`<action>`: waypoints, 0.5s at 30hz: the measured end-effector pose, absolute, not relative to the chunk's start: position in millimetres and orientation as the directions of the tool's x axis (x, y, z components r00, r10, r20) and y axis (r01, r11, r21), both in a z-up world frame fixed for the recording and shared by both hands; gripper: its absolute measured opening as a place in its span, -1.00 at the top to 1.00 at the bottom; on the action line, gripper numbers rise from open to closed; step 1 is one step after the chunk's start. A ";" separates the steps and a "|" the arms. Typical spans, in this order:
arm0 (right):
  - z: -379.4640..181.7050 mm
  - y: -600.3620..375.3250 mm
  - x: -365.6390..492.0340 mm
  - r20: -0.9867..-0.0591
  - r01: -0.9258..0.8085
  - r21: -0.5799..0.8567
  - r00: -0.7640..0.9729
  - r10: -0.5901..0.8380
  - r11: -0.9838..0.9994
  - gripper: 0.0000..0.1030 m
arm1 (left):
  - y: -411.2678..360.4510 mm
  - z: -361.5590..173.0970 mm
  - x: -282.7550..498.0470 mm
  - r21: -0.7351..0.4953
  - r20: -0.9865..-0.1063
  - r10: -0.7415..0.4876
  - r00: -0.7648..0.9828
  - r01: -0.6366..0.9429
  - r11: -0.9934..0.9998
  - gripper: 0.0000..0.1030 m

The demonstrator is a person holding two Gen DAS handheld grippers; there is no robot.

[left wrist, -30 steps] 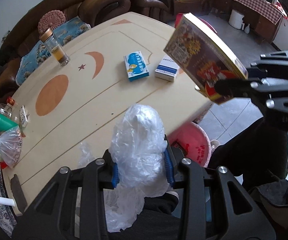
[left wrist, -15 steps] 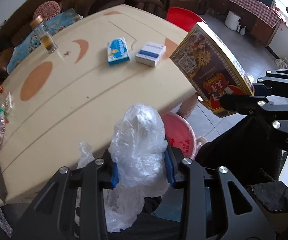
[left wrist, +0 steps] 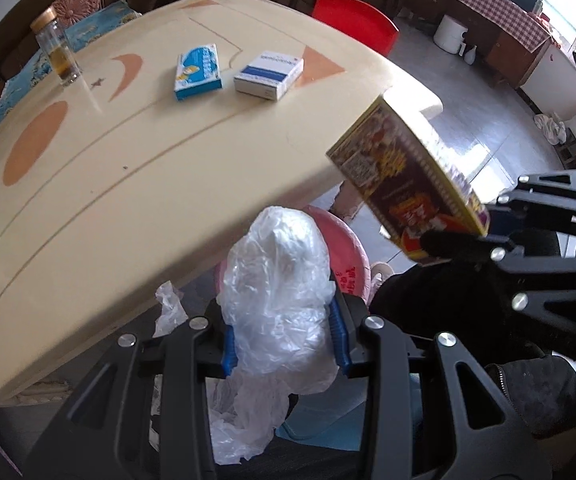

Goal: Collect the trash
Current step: 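Lift the clear bag and card box and carry them over the pink bin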

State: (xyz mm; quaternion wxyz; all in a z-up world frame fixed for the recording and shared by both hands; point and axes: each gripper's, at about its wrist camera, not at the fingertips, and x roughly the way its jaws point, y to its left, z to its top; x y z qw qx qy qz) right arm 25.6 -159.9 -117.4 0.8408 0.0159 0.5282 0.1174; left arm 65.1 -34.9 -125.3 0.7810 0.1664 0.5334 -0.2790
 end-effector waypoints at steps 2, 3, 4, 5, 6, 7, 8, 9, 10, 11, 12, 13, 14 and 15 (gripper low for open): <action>-126.9 -158.6 24.2 -0.891 -0.180 0.154 0.400 0.215 0.972 0.66 | -37.0 -134.8 66.0 -0.051 -0.931 -0.260 0.257 0.612 0.789 0.30; -130.4 -158.3 24.2 -0.893 -0.180 0.157 0.394 0.217 0.971 0.66 | -37.7 -140.8 66.6 -0.056 -0.934 -0.257 0.249 0.609 0.791 0.30; -135.9 -157.2 25.0 -0.897 -0.179 0.158 0.385 0.217 0.971 0.66 | -38.4 -147.6 67.0 -0.059 -0.937 -0.255 0.240 0.609 0.791 0.30; -140.3 -156.7 25.1 -0.900 -0.178 0.157 0.379 0.215 0.971 0.66 | -39.0 -153.3 67.3 -0.060 -0.939 -0.251 0.234 0.607 0.792 0.30; -146.1 -155.9 25.8 -0.904 -0.178 0.156 0.371 0.213 0.972 0.66 | -39.1 -157.7 67.5 -0.059 -0.942 -0.246 0.230 0.605 0.794 0.30; -150.3 -155.5 26.1 -0.906 -0.178 0.153 0.367 0.210 0.972 0.66 | -39.3 -163.4 68.0 -0.060 -0.944 -0.241 0.224 0.603 0.796 0.30; -155.4 -155.0 26.9 -0.909 -0.176 0.149 0.364 0.205 0.973 0.66 | -39.8 -170.9 68.8 -0.065 -0.948 -0.238 0.213 0.601 0.796 0.30; -158.5 -155.1 27.3 -0.910 -0.174 0.148 0.362 0.203 0.973 0.66 | -39.7 -175.6 68.6 -0.067 -0.949 -0.236 0.208 0.600 0.798 0.30; -163.9 -155.1 28.8 -0.912 -0.172 0.152 0.355 0.205 0.973 0.66 | -40.1 -180.5 69.9 -0.070 -0.951 -0.234 0.201 0.597 0.799 0.30; -168.5 -155.5 29.9 -0.914 -0.169 0.159 0.349 0.209 0.973 0.66 | -40.3 -185.7 71.4 -0.073 -0.954 -0.230 0.193 0.593 0.802 0.30; -173.2 -156.2 31.1 -0.915 -0.164 0.166 0.342 0.213 0.972 0.66 | -41.1 -192.1 73.4 -0.076 -0.956 -0.226 0.186 0.588 0.806 0.30; -178.9 -157.0 32.2 -0.917 -0.157 0.172 0.334 0.216 0.973 0.66 | -41.6 -197.6 74.8 -0.079 -0.958 -0.224 0.181 0.583 0.808 0.30; -185.9 -157.7 33.6 -0.921 -0.150 0.180 0.323 0.220 0.972 0.66 | -41.7 -201.7 76.2 -0.084 -0.959 -0.224 0.174 0.580 0.810 0.30; -190.0 -158.0 34.5 -0.922 -0.144 0.186 0.316 0.223 0.972 0.66 | -42.4 -207.9 77.8 -0.092 -0.961 -0.224 0.161 0.578 0.811 0.30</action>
